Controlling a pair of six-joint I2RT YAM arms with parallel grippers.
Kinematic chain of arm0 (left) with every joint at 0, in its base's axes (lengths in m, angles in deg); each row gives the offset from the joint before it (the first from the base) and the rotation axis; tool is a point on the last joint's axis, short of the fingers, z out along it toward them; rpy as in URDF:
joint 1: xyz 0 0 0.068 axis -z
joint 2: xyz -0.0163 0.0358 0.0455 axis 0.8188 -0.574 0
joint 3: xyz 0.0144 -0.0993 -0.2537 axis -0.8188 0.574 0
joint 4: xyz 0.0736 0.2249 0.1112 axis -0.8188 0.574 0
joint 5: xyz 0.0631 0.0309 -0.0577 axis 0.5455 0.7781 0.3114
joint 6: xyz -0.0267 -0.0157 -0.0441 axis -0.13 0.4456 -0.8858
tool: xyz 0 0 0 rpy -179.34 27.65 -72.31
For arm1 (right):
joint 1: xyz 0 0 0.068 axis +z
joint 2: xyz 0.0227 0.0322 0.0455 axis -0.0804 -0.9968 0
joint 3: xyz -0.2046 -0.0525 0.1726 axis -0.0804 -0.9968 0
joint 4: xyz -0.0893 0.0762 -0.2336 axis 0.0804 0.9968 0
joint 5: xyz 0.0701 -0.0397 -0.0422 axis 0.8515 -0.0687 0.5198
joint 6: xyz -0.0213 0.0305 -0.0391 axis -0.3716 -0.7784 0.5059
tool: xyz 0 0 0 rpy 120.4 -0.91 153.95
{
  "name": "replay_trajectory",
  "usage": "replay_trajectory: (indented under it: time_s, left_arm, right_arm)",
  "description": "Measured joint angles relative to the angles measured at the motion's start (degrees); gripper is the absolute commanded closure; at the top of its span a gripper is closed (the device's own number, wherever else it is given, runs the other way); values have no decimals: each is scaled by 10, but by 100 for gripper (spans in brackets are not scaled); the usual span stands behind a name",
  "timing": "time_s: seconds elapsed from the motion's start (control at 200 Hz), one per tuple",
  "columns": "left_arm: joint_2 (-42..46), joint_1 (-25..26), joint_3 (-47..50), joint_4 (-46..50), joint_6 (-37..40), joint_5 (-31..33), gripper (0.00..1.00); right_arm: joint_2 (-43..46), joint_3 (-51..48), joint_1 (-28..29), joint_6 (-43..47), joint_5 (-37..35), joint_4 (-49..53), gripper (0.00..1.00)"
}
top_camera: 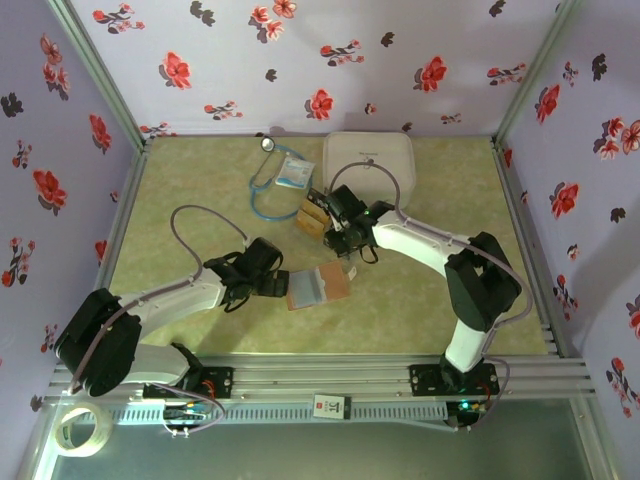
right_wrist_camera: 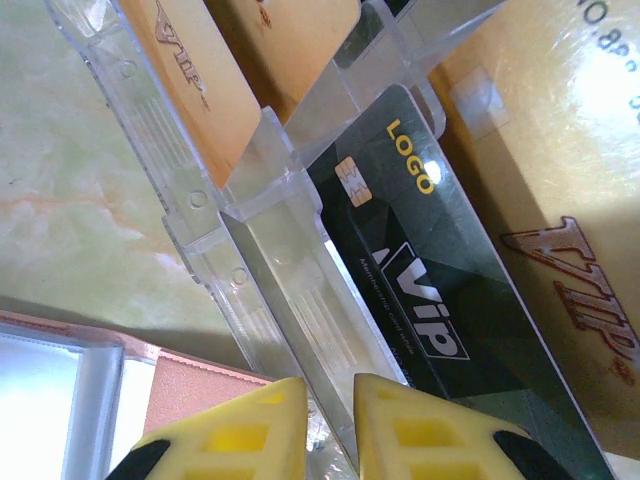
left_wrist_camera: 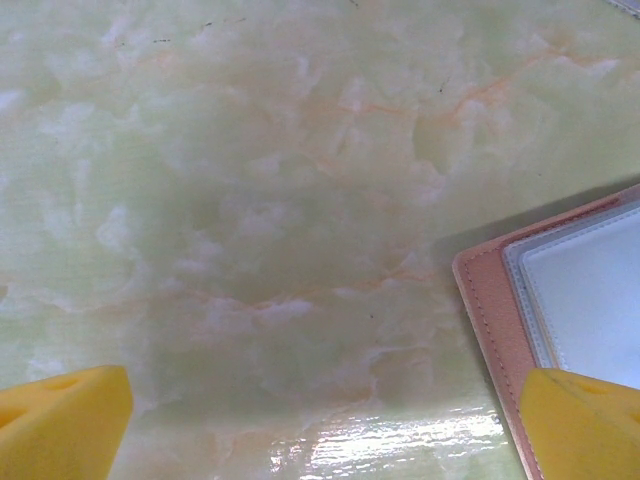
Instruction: Put the credit cards into the card holder
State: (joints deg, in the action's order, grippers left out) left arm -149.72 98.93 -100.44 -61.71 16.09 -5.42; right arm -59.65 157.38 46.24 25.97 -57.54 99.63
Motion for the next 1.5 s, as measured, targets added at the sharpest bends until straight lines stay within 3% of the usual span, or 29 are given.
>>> replay_trajectory:
  time_s: [0.41,0.69,0.905,1.5]
  left_arm:
    - [0,0,0,0,0,-9,0]
    - [7,4,11,3,-5,-21,0]
    - [20,7,27,18,-28,-14,0]
    - [-84,8,-26,32,-37,22,0]
  right_arm:
    - [-1,9,0,35,-2,7,100]
    - [12,28,4,42,-2,21,100]
    - [90,22,7,29,7,9,100]
    - [292,-196,24,-103,48,-103,100]
